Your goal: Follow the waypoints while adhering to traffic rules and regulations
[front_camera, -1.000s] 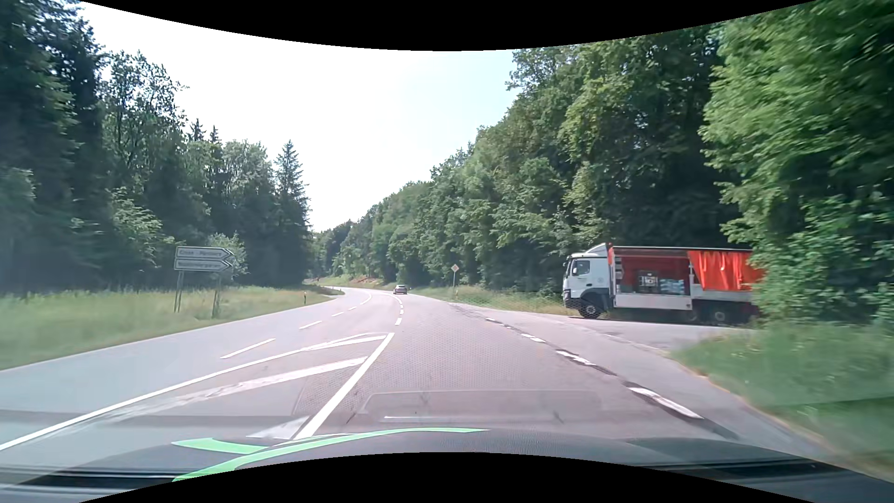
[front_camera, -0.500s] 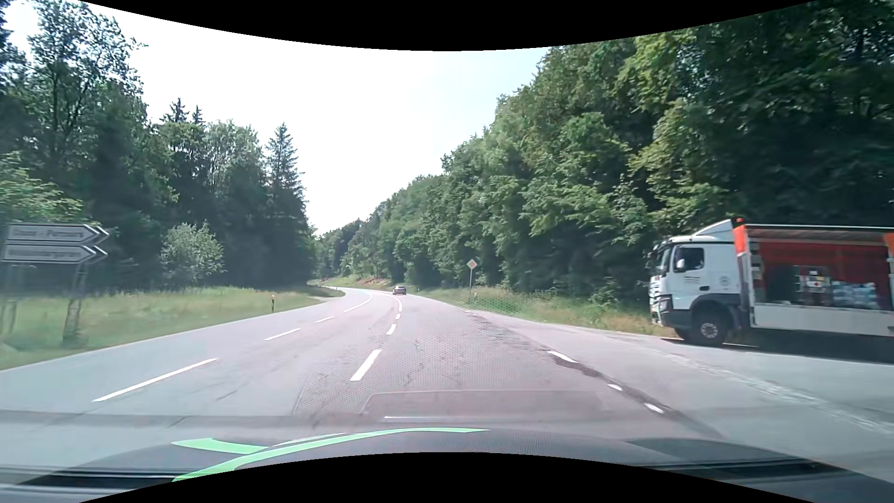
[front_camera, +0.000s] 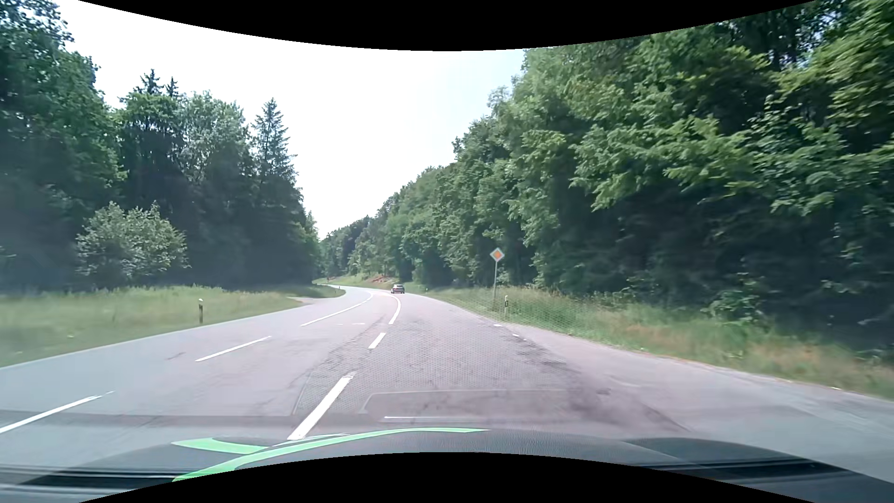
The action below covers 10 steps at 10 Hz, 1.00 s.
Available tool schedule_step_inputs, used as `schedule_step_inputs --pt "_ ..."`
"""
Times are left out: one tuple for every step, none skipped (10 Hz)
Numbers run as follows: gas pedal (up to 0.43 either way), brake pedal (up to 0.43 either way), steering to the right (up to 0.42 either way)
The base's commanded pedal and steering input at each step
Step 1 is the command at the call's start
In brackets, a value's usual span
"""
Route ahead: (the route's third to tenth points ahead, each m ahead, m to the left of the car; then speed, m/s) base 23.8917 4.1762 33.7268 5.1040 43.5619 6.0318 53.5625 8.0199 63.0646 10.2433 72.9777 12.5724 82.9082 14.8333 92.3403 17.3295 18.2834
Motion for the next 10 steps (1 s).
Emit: schedule_step_inputs --pt "0.000 0.000 -0.016" --pt "0.000 0.000 -0.016" --pt "0.000 0.000 -0.016" --pt "0.000 0.000 -0.015" --pt "0.000 0.000 -0.013" --pt "0.000 0.000 -0.013" --pt "0.000 0.000 -0.013" --pt "0.000 0.000 -0.015" --pt "0.000 0.000 -0.016" --pt "0.000 0.000 -0.016"
